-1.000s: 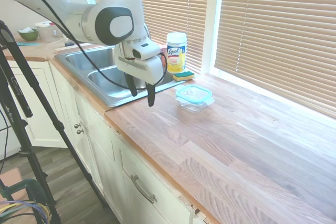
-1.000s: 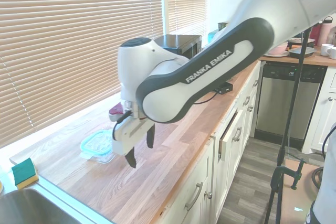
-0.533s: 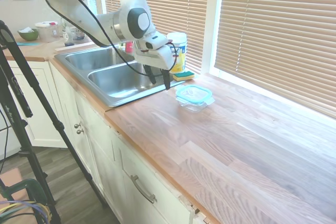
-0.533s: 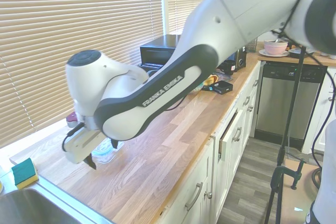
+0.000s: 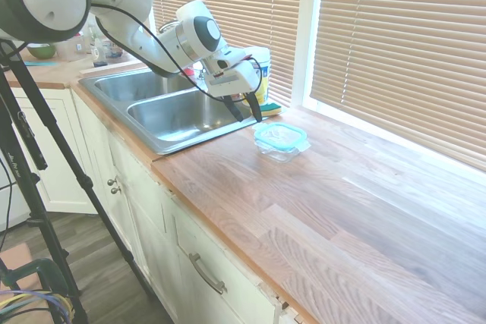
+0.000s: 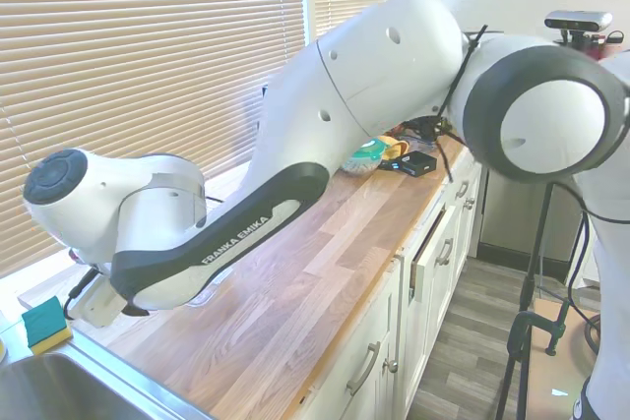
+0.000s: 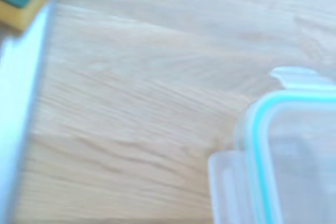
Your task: Uncover the lid of the food container
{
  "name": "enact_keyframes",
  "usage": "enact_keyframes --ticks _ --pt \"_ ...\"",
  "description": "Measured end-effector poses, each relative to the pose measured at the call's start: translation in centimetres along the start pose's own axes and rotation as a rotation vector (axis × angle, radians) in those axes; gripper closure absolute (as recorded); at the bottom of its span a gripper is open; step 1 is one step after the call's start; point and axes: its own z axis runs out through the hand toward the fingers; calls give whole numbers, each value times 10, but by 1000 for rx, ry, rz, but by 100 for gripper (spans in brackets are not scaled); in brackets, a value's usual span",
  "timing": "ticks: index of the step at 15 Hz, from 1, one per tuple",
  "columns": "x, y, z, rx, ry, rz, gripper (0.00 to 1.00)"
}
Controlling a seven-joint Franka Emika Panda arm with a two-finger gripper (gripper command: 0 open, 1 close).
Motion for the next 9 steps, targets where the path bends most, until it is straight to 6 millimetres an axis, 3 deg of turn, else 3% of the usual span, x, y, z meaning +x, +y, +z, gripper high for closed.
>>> enact_keyframes --ticks 5,6,9 --pt "18 -4 34 -78 25 -37 0" --pt "20 -5 37 -81 26 -44 100" --pt "19 -6 44 -87 23 -70 100"
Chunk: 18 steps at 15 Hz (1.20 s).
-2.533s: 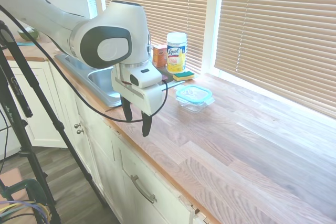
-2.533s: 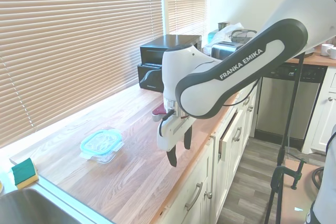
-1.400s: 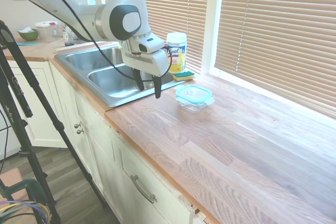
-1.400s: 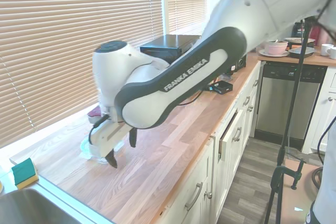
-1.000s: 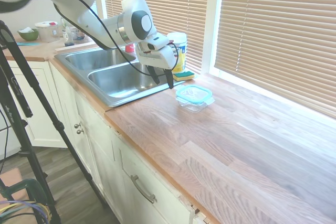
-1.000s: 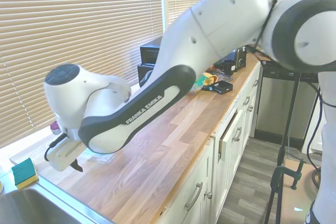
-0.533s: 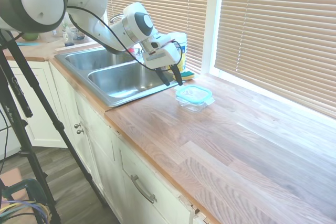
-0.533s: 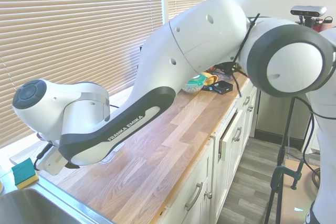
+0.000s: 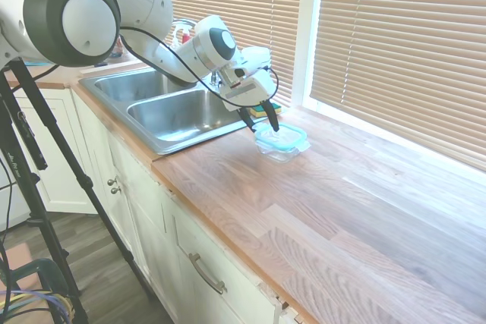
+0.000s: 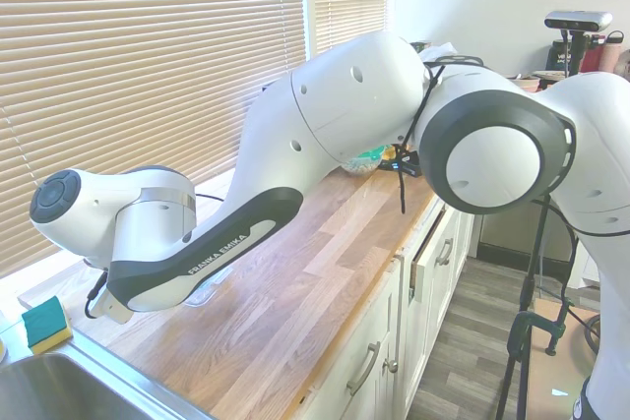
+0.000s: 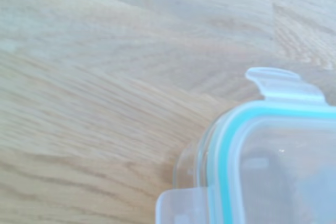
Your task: Uncover the lid of the food container
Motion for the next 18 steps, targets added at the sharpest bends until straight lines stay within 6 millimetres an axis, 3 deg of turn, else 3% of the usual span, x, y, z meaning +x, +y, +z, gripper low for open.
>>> enact_keyframes --ticks 12,18 --pt "-6 -5 -8 -1 16 -27 100" --pt "-8 -8 -34 16 51 -39 100"
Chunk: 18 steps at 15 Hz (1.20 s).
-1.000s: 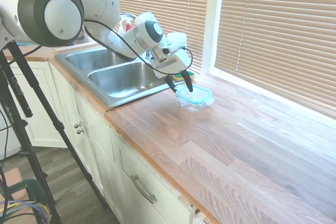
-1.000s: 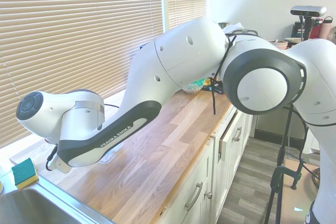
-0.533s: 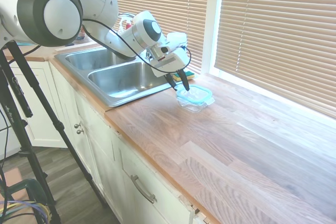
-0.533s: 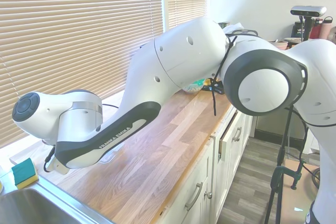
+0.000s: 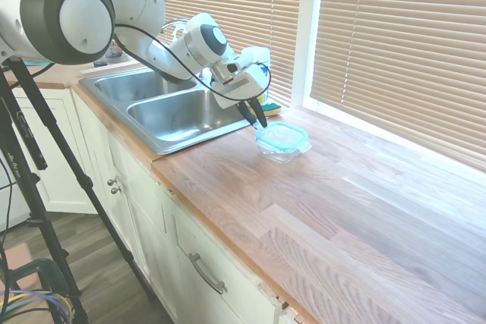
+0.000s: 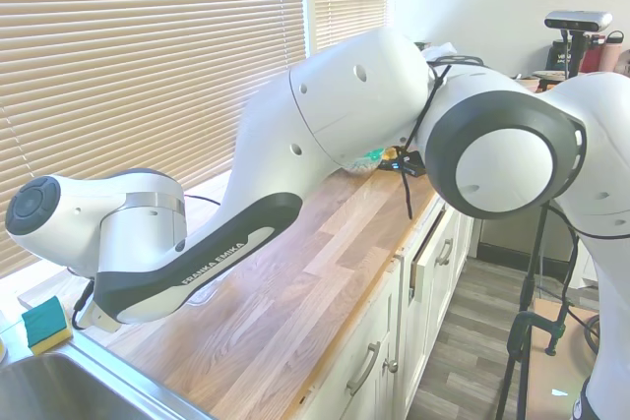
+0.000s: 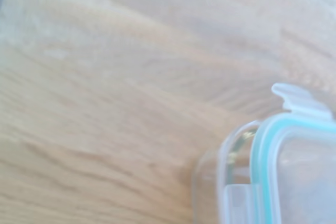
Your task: Uncover the lid of the food container
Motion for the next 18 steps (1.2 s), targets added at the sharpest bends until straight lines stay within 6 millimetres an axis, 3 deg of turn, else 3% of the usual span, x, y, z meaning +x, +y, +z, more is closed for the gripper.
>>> enact_keyframes --ticks 7,10,14,15,16,18 --pt "35 19 -43 31 72 42 100" --pt "67 41 -58 40 98 93 100" --pt "111 78 -62 37 110 171 100" --pt "113 80 -66 44 106 178 0" --pt "107 79 -71 54 94 175 0" --pt "78 70 -75 59 62 136 0"
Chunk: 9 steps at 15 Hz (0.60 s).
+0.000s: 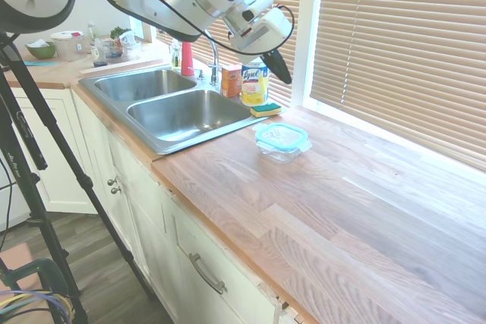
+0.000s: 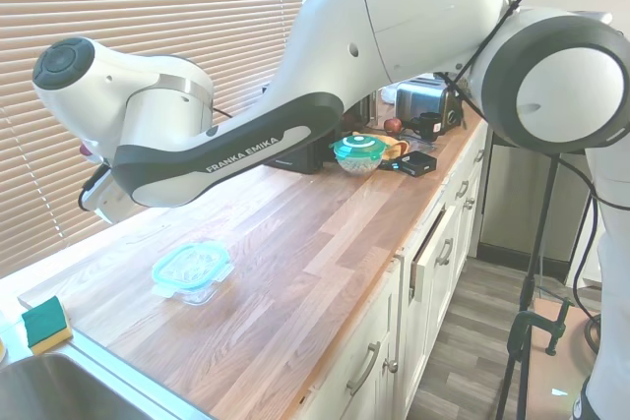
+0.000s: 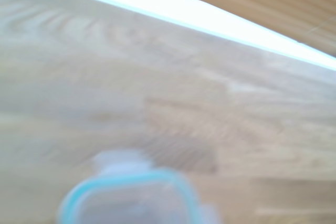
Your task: Uncover the lid of the food container
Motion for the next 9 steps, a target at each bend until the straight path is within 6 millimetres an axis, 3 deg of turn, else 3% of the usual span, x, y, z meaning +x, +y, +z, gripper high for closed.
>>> enact_keyframes --ticks 5,9 --pt "-83 -8 17 -43 -37 -81 0" --pt "-125 -14 35 -71 31 -136 0"
